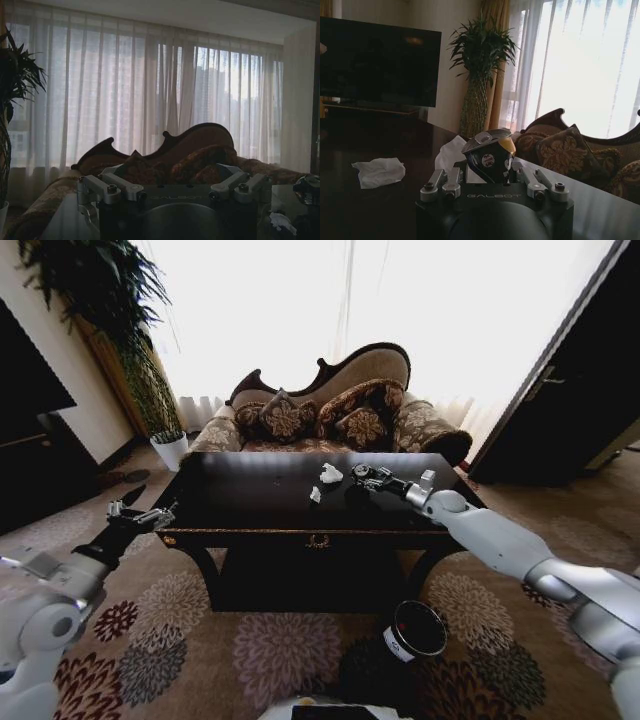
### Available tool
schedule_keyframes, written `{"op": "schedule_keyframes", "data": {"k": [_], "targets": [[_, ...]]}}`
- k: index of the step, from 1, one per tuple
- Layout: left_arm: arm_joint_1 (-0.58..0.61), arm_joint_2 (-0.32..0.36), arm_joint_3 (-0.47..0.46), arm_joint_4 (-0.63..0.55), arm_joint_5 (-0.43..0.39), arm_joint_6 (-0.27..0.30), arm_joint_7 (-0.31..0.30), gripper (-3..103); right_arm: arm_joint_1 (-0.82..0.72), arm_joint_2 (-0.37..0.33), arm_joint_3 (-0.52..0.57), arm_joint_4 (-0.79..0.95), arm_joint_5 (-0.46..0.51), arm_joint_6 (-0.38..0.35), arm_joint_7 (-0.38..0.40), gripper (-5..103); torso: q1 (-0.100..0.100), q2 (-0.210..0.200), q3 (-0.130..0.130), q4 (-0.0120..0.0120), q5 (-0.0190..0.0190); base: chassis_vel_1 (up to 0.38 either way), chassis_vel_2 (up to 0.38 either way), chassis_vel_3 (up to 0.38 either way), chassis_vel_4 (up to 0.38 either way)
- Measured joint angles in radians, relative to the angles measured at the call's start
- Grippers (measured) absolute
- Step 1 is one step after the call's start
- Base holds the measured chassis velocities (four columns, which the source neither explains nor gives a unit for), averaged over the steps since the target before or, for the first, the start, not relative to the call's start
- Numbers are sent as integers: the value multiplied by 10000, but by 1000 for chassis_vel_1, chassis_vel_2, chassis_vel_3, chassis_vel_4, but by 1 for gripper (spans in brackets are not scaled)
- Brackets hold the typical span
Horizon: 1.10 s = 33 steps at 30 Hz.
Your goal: Move to the front of the table and place the trash on the table into the trash bin.
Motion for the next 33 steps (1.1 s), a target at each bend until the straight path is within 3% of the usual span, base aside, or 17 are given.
{"op": "schedule_keyframes", "data": {"k": [4, 6, 9, 12, 19, 23, 24, 28, 29, 31, 32, 33], "targets": [[6, 0, -2, -12, 1, -1, -1, 100, -157, -101, 180, 119, 0, 19, -10, 23, 0, -1, 0, 0, 1, 0, 0, 0, 0], [8, 1, -9, -12, 1, -4, -2, 100, -200, -146, 247, 189, 18, 28, -16, 23, 0, 0, 0, 1, 2, 0, 0, 0, 0], [4, 11, -16, 2, 1, -11, -10, 100, -381, -409, 540, 560, 157, 84, -40, 7, 0, 0, 0, 2, 1, 0, 0, 0, 0], [-35, 21, 11, 44, -1, -14, -18, 100, -545, -732, 863, 933, 203, 145, -115, 1, 0, 0, 0, 1, 1, 0, 0, 0, 0], [-271, -25, 361, 160, -3, -17, -29, 100, -1193, -1906, 1951, 2297, 578, 180, -183, 0, 0, -1, 0, 2, 1, 0, 0, 0, 0], [-574, -64, 780, 341, 29, -17, -42, 100, -3037, -3196, 3773, 3698, 726, 185, -263, 0, -1, 0, -1, 0, 1, 0, 0, 0, 0], [-574, -64, 780, 341, 29, -17, -42, 100, -3037, -3196, 3773, 3698, 726, 185, -263, 0, -1, 0, -1, 0, 1, 0, 0, 0, 0], [-1052, -149, 1410, 735, 235, -33, -44, 100, -6601, -4358, 7189, 5325, 644, 421, -317, 0, -2, 1, -2, -7, 0, 0, 0, 0, 0], [-1052, -149, 1410, 735, 235, -33, -44, 100, -6601, -4358, 7189, 5325, 644, 421, -317, 0, -2, 1, -2, -7, 0, 0, 0, 0, 0], [-1400, -291, 1868, 978, 457, -59, -46, 100, -9199, -4453, 9625, 6021, 471, 554, -332, 0, -2, 0, -2, 0, 7, 0, 0, 0, 0], [-1400, -291, 1868, 978, 457, -59, -46, 100, -9199, -4453, 9625, 6021, 471, 554, -332, 0, -2, 0, -2, 0, 7, 0, 0, 0, 0], [-1556, -375, 2085, 1057, 546, -74, -47, 100, -10439, -4392, 10806, 6232, 372, 591, -321, 0, -2, 1, -2, 1, -5, 0, 0, 0, 0]]}}
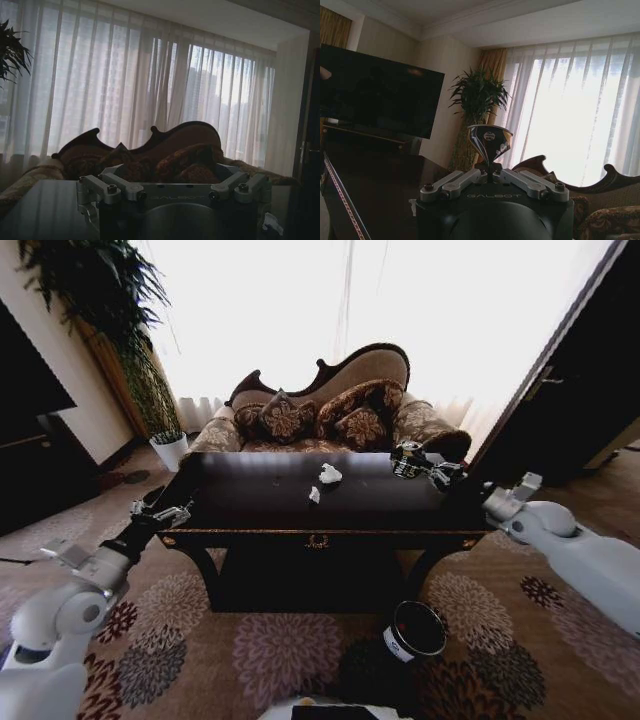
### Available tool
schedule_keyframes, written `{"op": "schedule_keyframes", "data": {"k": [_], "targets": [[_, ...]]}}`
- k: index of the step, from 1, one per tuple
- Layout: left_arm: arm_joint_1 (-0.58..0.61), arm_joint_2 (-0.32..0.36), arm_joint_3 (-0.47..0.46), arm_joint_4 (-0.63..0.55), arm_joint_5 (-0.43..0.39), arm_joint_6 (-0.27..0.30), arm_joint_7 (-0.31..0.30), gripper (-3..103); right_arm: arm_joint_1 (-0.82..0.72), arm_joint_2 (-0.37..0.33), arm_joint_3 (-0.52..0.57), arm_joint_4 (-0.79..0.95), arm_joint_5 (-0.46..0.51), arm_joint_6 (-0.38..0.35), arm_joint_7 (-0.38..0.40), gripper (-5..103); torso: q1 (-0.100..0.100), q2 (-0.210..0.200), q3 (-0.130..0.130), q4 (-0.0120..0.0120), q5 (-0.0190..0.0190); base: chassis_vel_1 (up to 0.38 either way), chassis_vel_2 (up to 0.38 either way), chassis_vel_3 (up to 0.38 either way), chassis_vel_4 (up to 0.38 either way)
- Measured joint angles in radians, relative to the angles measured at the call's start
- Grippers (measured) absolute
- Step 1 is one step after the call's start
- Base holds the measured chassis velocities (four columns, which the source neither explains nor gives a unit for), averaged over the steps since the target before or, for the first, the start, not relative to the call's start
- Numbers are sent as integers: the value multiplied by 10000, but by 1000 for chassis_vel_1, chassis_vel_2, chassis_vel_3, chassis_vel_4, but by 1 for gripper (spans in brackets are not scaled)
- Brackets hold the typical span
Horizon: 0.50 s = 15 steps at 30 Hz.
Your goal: Move to the front of the table and place the trash on the table into the trash bin.
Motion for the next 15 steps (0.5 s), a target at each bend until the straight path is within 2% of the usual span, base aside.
{"op": "schedule_keyframes", "data": {"k": [3, 4, 8, 9, 12, 13, 15], "targets": [[-305, -198, 518, 120, 207, -8, 1, 100, -2221, 395, 1836, 210, -262, 80, 134, 0, 0, -1, 2, -2, 11, 0, 0, 0, 0], [-305, -198, 518, 120, 207, -8, 1, 100, -2221, 395, 1836, 210, -262, 80, 134, 0, 0, -1, 2, -2, 11, 0, 0, 0, 0], [-728, -327, 892, 332, 351, -10, -12, 100, -4892, 1419, 4361, 417, -509, 229, 440, 0, 0, 0, 2, 1, 9, 0, 0, 0, 0], [-728, -327, 892, 332, 351, -10, -12, 100, -4892, 1419, 4361, 417, -509, 229, 440, 0, 0, 0, 2, 1, 9, 0, 0, 0, 0], [-1180, -299, 1014, 627, 546, 63, -157, 100, -6906, 2600, 6160, 780, -728, 389, 343, 0, 0, 0, 1, -2, 7, 0, 0, 0, 0], [-1180, -299, 1014, 627, 546, 63, -157, 100, -6906, 2600, 6160, 780, -728, 389, 343, 0, 0, 0, 1, -2, 7, 0, 0, 0, 0], [-1436, -286, 1123, 833, 797, 82, -189, 100, -7706, 3431, 7025, 1171, -812, 450, 312, 0, -1, 0, 1, -3, 2, 0, 0, 0, 0]]}}
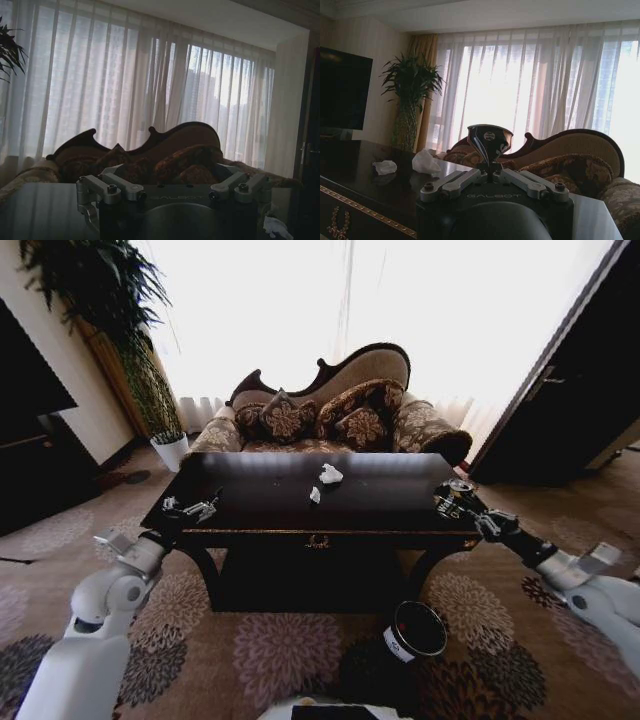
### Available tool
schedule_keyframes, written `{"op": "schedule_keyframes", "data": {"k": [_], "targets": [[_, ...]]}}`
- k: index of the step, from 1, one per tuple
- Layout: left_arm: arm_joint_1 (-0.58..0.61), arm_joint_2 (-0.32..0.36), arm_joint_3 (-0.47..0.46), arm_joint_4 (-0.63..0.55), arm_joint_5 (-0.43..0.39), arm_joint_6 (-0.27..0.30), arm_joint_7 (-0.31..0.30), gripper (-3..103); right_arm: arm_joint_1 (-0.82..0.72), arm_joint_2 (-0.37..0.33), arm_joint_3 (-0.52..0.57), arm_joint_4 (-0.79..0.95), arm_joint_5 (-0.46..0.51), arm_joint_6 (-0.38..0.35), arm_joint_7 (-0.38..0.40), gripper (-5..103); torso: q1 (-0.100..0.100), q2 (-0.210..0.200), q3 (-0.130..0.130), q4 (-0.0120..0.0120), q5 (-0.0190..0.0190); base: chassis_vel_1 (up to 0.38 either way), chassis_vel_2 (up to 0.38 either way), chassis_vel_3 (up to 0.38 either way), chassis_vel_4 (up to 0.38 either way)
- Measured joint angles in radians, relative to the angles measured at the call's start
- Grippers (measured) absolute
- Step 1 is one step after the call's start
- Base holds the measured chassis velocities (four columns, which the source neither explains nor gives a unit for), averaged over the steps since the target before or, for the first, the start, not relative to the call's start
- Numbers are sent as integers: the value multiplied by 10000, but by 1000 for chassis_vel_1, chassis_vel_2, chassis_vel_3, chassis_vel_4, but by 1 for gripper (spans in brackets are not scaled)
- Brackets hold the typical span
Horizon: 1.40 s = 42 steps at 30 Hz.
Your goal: Move to the front of the table and place the trash on the table into the trash bin.
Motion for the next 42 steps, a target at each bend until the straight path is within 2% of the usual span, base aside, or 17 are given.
{"op": "schedule_keyframes", "data": {"k": [1, 3, 4, 7, 8, 12, 13, 18, 24, 35, 42], "targets": [[-75, -10, 52, 66, 104, 0, 1, 100, -209, 279, 217, 140, -34, 12, -3, 0, 0, 0, 0, 1, 2, 0, 0, 0, 0], [-247, -102, 268, 222, 381, -10, -2, 100, -785, 1401, 803, 693, -270, 49, 8, 0, 1, 0, 0, -1, 0, 0, 0, 0, 0], [-247, -102, 268, 222, 381, -10, -2, 100, -785, 1401, 803, 693, -270, 49, 8, 0, 1, 0, 0, -1, 0, 0, 0, 0, 0], [-360, -382, 609, 324, 737, -49, -2, 100, -966, 2831, 921, 1477, -579, 51, 424, 0, 0, 1, 0, 0, -1, 0, 0, 0, 0], [-360, -382, 609, 324, 737, -49, -2, 100, -966, 2831, 921, 1477, -579, 51, 424, 0, 0, 1, 0, 0, -1, 0, 0, 0, 0], [-352, -609, 884, 332, 935, -71, -19, 100, -559, 4316, 393, 2000, -836, 65, 634, 0, 2, 0, 1, 4, -2, 0, 0, 0, 0], [-352, -609, 884, 332, 935, -71, -19, 100, -559, 4316, 393, 2000, -836, 65, 634, 0, 2, 0, 1, 4, -2, 0, 0, 0, 0], [-116, -484, 710, 248, 957, -76, -53, 100, -154, 5983, -259, 1750, -1768, 569, 321, 0, 2, 0, 1, 2, 1, 0, 0, 0, 0], [214, -368, 267, 130, 846, -124, -67, 100, 73, 6661, -661, 845, -2456, 1193, -7, 0, 2, 0, 1, 3, 1, 0, 0, 0, 0], [667, -417, -135, -115, 794, -137, -76, 100, 893, 6851, -1762, -1767, -3221, 1807, -80, 0, 2, 0, 1, 2, 2, 0, 0, 0, 0], [1139, -434, -584, -271, 697, -138, -98, 100, 2032, 6815, -2498, -3611, -3299, 1788, 566, 0, 2, -1, 1, 2, 2, 0, 0, 0, 0]]}}
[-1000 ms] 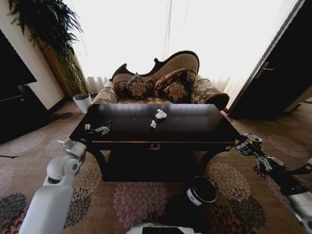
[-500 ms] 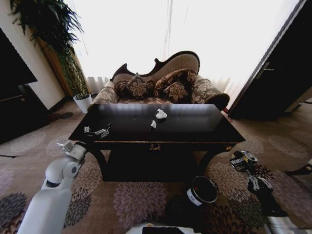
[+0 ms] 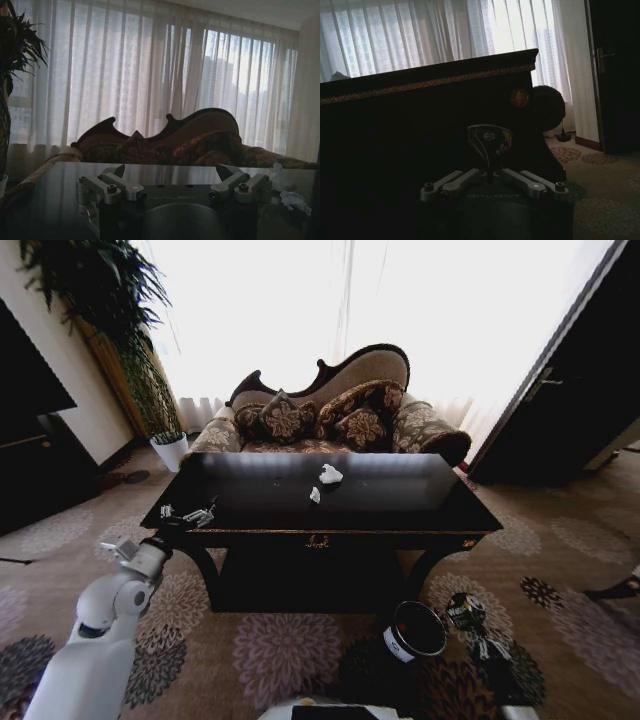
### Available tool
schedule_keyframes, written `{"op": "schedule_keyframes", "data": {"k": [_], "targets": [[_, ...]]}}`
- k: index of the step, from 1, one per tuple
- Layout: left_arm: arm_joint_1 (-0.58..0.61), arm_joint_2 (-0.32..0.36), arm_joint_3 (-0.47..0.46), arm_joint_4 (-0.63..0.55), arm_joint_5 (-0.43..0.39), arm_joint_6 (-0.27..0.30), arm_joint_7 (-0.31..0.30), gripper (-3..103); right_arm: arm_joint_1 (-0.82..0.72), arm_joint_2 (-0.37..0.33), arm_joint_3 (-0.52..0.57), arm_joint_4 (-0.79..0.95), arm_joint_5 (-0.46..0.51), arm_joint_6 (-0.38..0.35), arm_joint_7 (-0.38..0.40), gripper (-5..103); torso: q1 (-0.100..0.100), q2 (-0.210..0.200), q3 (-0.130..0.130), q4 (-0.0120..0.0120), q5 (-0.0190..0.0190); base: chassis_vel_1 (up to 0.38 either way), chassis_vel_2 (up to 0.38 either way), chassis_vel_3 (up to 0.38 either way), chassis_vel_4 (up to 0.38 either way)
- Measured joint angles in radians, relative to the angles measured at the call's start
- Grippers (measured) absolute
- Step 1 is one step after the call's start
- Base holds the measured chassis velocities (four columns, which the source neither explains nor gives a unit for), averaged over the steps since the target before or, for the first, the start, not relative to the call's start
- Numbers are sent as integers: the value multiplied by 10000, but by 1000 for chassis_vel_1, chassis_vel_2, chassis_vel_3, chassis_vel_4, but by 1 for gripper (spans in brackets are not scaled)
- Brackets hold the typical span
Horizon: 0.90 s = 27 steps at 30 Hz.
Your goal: Move to the front of the table and place the trash on the table into the trash bin.
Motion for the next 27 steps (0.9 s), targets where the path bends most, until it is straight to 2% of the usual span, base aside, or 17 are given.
{"op": "schedule_keyframes", "data": {"k": [3, 7, 11, 20, 27], "targets": [[163, -1, -149, -90, -32, 0, -14, 100, 389, -38, -173, -389, -35, -58, 198, 0, 0, 0, 0, 3, 0, 0, 0, 0, 0], [488, 90, -587, -387, -250, 52, -23, 100, 1216, -260, -500, -2002, -600, 36, 281, 0, 1, 0, 1, 1, 1, 0, 0, 0, 0], [730, 209, -1081, -703, -534, 98, -22, 100, 1659, -372, -761, -3134, -698, 209, 277, 0, 0, 0, 0, -1, 2, 0, 0, 0, 0], [1113, 424, -1926, -1181, -1114, 192, -66, 100, 2365, -419, -1215, -4146, -864, 279, 473, 0, 0, -1, 0, 1, 0, 0, 0, 0, 0], [1243, 545, -2211, -1324, -1319, 223, -96, 100, 3037, -599, -1548, -5183, -974, 383, 633, 0, 0, 0, 0, 1, 0, 0, 0, 0, 0]]}}
